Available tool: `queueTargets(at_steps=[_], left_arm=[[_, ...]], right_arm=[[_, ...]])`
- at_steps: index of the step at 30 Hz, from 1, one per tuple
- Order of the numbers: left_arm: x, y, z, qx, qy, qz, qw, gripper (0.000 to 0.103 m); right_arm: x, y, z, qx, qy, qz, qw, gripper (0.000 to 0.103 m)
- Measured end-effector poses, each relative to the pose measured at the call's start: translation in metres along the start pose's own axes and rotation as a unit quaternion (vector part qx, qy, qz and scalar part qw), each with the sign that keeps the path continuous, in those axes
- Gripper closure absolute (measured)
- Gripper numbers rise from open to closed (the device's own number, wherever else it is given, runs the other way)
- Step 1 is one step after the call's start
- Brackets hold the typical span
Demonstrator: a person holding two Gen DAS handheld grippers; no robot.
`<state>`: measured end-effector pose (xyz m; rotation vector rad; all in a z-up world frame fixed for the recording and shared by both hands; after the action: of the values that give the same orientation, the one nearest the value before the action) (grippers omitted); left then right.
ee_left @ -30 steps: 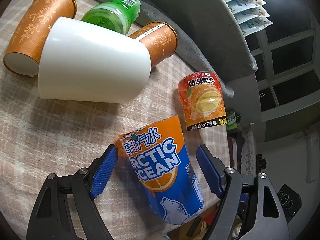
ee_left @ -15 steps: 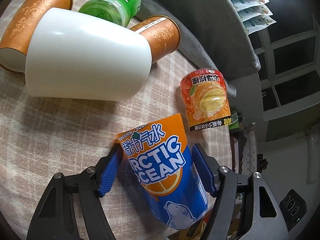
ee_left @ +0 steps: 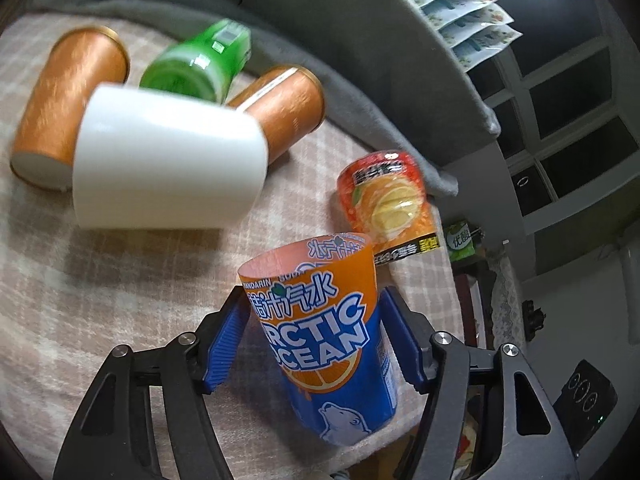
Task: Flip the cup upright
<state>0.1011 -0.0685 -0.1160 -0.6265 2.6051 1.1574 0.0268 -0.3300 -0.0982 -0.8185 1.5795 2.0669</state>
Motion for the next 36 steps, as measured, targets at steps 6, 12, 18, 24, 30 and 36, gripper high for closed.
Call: queueTargets(at_steps=[6,12,18,24,30,36], left_arm=[[-0.001,0.005,-0.012,-0.012,-0.037,-0.021,0.999,0.038],[0.002,0.009,-0.026,-0.027,-0.077,-0.046,0.9956,0.039],[0.003,0.014,-0.042,-0.051,-0.125,-0.077,0.9879,0.039],[0.006,0.01,-0.056,-0.08,-0.174,-0.099,0.9764,0.039],[0.014,0.005,-0.069,-0.098,-0.219,-0.112,0.9643,0.039],[0.02,0.005,-0.075,-0.104,-0.239,-0.115,0.9586,0.039]], right_arm=[[0.0,0.0,0.001,0.002,0.001,0.0,1.0,0.021],[0.0,0.0,0.002,0.003,0.001,-0.001,1.0,0.021],[-0.002,-0.001,-0.001,0.003,0.0,-0.001,1.0,0.021],[-0.002,-0.001,-0.002,0.005,0.0,-0.001,1.0,0.021],[-0.003,0.0,-0.006,0.01,-0.004,-0.004,1.0,0.021],[-0.004,0.002,-0.008,0.013,-0.005,-0.007,1.0,0.021]])
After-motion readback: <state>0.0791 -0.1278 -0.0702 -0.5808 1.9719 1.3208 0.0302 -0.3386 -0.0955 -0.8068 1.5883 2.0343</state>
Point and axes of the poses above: each gripper's, at about its wrist camera, not at the fingertips, and y roughly against the way its jaws point, z to its left, x to its underside, the point moved 1 cm from there along -y, roughly the way its jaws point, and after that the axes turned 2 degrees about x, right-handed, at the moved point
